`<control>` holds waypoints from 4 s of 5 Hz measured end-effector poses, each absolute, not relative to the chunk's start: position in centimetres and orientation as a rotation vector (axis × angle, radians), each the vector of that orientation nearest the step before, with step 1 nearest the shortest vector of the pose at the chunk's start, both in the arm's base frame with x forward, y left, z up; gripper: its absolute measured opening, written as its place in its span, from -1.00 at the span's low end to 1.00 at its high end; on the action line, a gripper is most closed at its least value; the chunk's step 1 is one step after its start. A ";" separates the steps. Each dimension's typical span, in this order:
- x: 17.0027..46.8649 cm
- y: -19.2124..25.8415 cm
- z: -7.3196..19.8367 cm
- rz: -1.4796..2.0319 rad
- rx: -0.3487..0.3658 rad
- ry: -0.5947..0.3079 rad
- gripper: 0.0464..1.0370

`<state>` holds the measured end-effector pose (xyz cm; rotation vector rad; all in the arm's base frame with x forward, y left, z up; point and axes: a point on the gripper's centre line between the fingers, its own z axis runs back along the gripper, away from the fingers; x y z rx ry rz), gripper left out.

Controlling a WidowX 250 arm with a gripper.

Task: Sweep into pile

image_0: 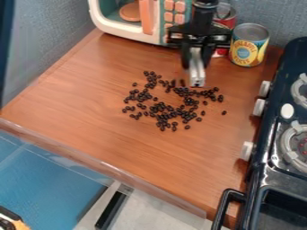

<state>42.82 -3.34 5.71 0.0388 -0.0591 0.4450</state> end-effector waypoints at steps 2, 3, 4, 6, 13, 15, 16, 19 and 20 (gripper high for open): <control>43.6 -6.1 5.4 0.443 0.001 -0.030 -0.31; 43.7 -7.0 5.0 0.456 -0.007 -0.024 -0.31; 44.0 -7.8 4.8 0.483 -0.021 -0.052 -0.31; 44.0 -8.8 3.6 0.558 -0.020 -0.058 -0.31; 41.6 -7.0 0.7 0.651 0.009 -0.066 -0.31; 40.4 -3.9 0.7 0.663 0.010 -0.045 -0.31; 40.2 -2.8 0.6 0.668 0.003 -0.046 -0.31; 38.7 0.8 0.5 0.692 -0.009 -0.068 -0.31; 38.0 2.0 0.4 0.705 -0.011 -0.059 -0.31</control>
